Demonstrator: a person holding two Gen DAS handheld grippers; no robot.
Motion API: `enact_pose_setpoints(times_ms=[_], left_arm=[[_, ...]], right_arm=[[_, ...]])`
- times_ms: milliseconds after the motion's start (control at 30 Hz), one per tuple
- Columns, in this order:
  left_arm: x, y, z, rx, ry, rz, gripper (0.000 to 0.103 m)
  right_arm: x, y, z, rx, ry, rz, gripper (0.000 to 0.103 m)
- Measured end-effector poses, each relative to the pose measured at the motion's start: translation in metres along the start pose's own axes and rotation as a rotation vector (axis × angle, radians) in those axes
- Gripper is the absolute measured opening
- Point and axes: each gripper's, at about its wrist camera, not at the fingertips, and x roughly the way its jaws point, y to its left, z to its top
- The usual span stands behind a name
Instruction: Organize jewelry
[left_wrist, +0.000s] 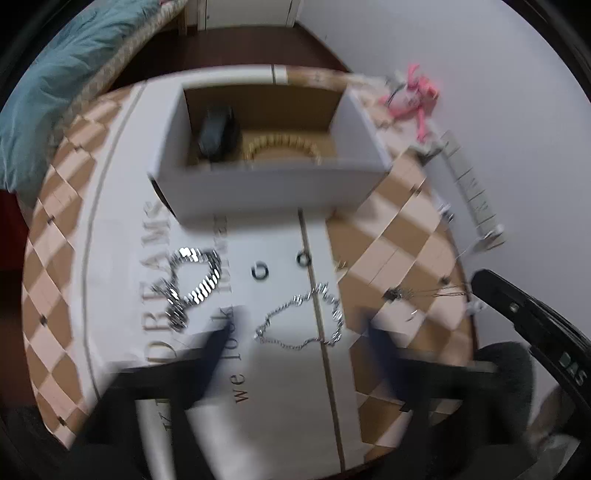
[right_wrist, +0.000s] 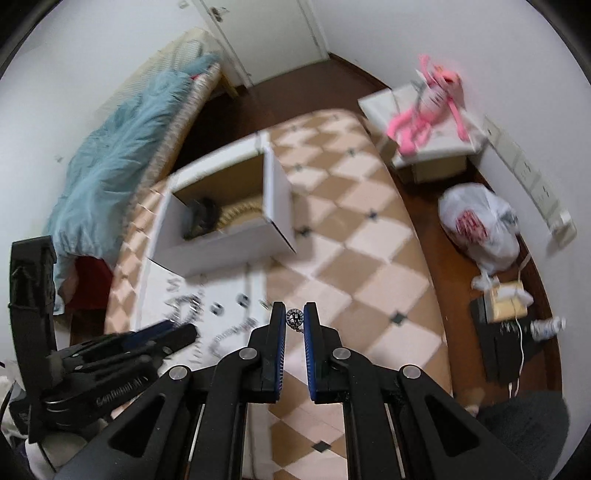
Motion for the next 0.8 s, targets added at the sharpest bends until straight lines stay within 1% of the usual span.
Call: enact_pose_setpoints(times_ms=[100,167,300,333,367,400,433,467,500,567,633,800], left_arm=[[0.022,-0.013,-0.009,0.034,0.020,0.055,0.085],[0.031,-0.022,-0.013,0.059,0.026,0.078,0.085],[0.050,-0.045,-0.019,0.144,0.025,0.167,0.084],[0.053,-0.049,-0.020,0.158,0.025,0.178,0.077],[0.053,-0.050,-0.020,0.162,0.009,0.158,0.063],[0.051,-0.053,-0.021,0.170,-0.019,0.149,0.057],[0.049,-0.054,-0.020,0.180,-0.030,0.141,0.041],[0.048,-0.055,-0.019,0.186,-0.035,0.136,0.014],[0.048,-0.055,-0.017,0.186,-0.031,0.114,0.003],[0.047,-0.047,-0.013,0.154,-0.019,0.068,0.004],[0.041,-0.034,-0.010,0.100,-0.012,0.016,0.003],[0.007,-0.006,-0.014,0.012,-0.044,-0.067,0.003]], right_arm=[[0.012,-0.017,-0.017,0.048,0.029,-0.027,0.010],[0.018,-0.027,-0.025,0.068,0.039,-0.046,0.010],[0.025,-0.045,-0.038,0.106,0.057,-0.078,0.010],[0.026,-0.047,-0.038,0.111,0.059,-0.083,0.010],[0.027,-0.050,-0.039,0.117,0.061,-0.088,0.010],[0.027,-0.053,-0.039,0.123,0.062,-0.090,0.010],[0.027,-0.054,-0.039,0.126,0.062,-0.093,0.010],[0.027,-0.055,-0.039,0.128,0.062,-0.095,0.010],[0.026,-0.055,-0.038,0.128,0.061,-0.094,0.010],[0.025,-0.053,-0.035,0.126,0.057,-0.089,0.010],[0.021,-0.049,-0.032,0.122,0.051,-0.076,0.010],[0.000,-0.030,-0.017,0.092,0.012,-0.019,0.010]])
